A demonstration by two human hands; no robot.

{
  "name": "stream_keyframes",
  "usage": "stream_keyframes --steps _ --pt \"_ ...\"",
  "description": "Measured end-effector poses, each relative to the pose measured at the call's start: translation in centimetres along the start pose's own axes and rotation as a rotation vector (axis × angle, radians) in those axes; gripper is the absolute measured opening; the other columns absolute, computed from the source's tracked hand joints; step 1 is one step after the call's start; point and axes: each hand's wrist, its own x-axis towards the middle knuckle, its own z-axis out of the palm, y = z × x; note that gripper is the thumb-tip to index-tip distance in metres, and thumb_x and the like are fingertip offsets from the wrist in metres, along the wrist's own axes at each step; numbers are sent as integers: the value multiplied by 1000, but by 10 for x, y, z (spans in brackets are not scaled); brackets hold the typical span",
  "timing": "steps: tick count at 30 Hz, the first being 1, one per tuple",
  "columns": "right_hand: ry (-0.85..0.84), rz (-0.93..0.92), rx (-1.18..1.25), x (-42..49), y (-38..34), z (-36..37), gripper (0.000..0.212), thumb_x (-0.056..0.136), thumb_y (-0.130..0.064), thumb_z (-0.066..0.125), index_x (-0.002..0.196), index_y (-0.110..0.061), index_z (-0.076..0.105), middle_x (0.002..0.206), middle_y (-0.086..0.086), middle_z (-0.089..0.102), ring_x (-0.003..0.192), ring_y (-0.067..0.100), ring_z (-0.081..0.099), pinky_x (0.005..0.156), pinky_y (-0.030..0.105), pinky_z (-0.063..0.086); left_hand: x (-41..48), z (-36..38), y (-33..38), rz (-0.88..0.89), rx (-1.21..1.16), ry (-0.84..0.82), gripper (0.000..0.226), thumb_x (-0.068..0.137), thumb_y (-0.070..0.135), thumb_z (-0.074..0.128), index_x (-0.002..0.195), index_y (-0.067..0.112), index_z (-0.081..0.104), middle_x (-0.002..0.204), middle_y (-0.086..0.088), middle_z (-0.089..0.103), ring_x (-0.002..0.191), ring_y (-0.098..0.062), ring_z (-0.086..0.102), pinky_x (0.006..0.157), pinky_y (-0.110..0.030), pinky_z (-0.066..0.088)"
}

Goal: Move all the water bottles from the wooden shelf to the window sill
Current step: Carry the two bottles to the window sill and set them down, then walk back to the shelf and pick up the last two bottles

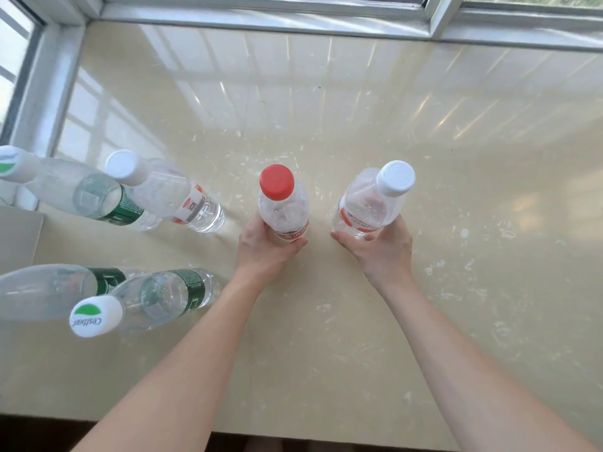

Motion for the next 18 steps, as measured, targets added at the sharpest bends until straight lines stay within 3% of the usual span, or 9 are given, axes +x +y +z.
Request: stream_keyframes --steps 4,7,10,13,16,18 --pt "-100 38 -160 -7 12 -6 72 67 -37 87 126 -24 49 120 -5 57 112 19 57 92 33 47 -13 -6 -4 59 151 6 75 65 30 86 129 16 49 115 8 55 111 -13 52 88 -22 40" --pt "-210 41 -435 -24 9 -26 70 82 -38 72 141 -20 37 130 1 49 126 22 46 95 33 40 -37 -20 -5 34 255 -21 87 70 33 83 141 16 36 137 -1 47 127 -18 44 97 -25 35" --pt "-286 -2 -656 -42 -15 -53 67 87 -44 60 146 -23 35 136 1 48 128 26 45 102 39 40 -75 -38 9 27 361 -71 91 72 40 80 146 18 32 139 -2 47 124 -25 48 96 -36 41" --pt "-273 -107 -769 -64 -47 -81 60 86 -42 60 140 -22 47 134 1 55 124 26 51 102 40 39 -114 -60 39 99 521 -104 83 75 49 72 144 20 37 127 -2 53 112 -27 51 89 -36 42" --pt "-179 -272 -828 -86 -78 -106 52 75 -40 66 123 -20 63 115 2 65 106 28 62 94 41 46 -147 -84 74 232 656 -117 75 77 60 53 141 25 38 128 6 53 115 -20 52 95 -34 42" --pt "-129 -365 -847 -98 -103 -125 45 71 -39 63 112 -21 65 103 0 65 96 27 63 90 41 49 -164 -100 100 320 703 -80 71 71 61 48 132 25 47 117 7 60 108 -19 59 88 -35 48"
